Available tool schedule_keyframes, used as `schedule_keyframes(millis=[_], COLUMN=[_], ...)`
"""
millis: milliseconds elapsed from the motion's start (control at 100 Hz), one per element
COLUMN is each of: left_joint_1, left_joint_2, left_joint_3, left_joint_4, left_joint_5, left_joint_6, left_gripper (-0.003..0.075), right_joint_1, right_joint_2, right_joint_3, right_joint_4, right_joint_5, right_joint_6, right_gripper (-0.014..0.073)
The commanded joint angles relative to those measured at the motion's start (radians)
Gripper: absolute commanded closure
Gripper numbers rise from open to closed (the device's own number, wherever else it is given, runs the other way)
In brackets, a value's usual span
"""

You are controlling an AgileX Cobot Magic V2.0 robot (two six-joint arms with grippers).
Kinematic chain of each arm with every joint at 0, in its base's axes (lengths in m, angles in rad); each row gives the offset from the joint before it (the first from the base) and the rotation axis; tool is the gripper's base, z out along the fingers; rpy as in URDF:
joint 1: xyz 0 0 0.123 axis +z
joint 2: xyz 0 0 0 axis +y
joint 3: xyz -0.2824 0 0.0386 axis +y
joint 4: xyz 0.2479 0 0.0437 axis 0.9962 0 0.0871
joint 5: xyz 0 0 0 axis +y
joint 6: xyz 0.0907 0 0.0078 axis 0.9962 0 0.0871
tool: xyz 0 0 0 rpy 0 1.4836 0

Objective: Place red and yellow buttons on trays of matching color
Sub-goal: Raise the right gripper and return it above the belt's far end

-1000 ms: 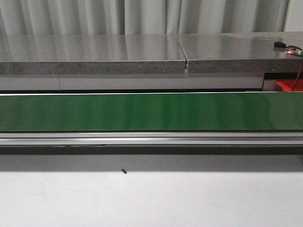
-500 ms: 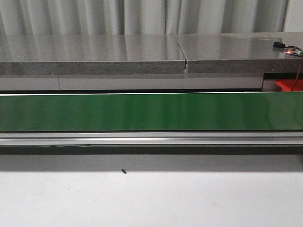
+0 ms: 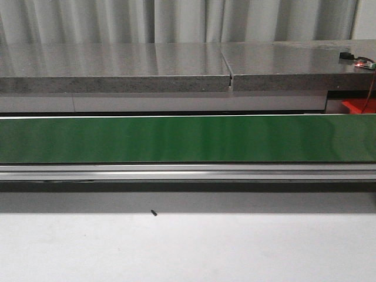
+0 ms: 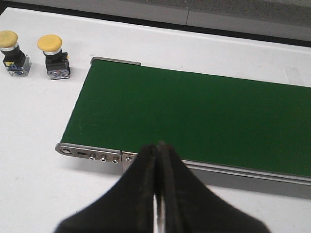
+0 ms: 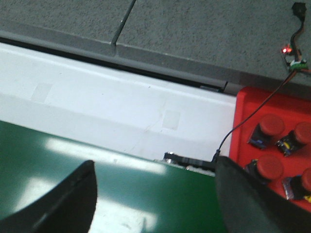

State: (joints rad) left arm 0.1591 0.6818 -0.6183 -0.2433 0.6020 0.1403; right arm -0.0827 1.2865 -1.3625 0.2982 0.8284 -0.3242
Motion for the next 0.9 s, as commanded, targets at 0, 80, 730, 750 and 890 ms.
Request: schedule_keyframes(millis=[0, 80, 730, 750, 890], left_joint_1=[-0.004, -0.004, -0.004, -0.004, -0.004], left_joint_2=[-0.003, -0.003, -0.003, -0.003, -0.003], left_joint_3=[-0.029, -0.029, -0.029, -0.029, -0.029], left_joint_4=[-0.019, -0.019, -0.019, -0.019, -0.019], left_joint_5=[-0.067, -0.067, -0.067, -0.067, -0.067], left_joint_6=[0.001, 0.001, 0.001, 0.001, 0.001], left_gripper=[0.0741, 0.0741, 0.0741, 0.0741, 0.0741], right_joint_1=[0.016, 0.017, 0.016, 0.016, 0.016], right_joint_2=[-0.128, -0.220, -0.554, -0.554, -0.554], right_joint_3=[0.107, 0.231, 0.517, 0.517, 0.517], right_joint_4=[0.014, 0.040, 0.035, 0.035, 0.035], right_joint_5=[-0.097, -0.098, -0.072, -0.072, -0.072], right_joint_6=[0.016, 0.018, 0.018, 0.018, 0.018], right_gripper=[0.0076, 0.0076, 0.0662, 0.0664, 0.0663])
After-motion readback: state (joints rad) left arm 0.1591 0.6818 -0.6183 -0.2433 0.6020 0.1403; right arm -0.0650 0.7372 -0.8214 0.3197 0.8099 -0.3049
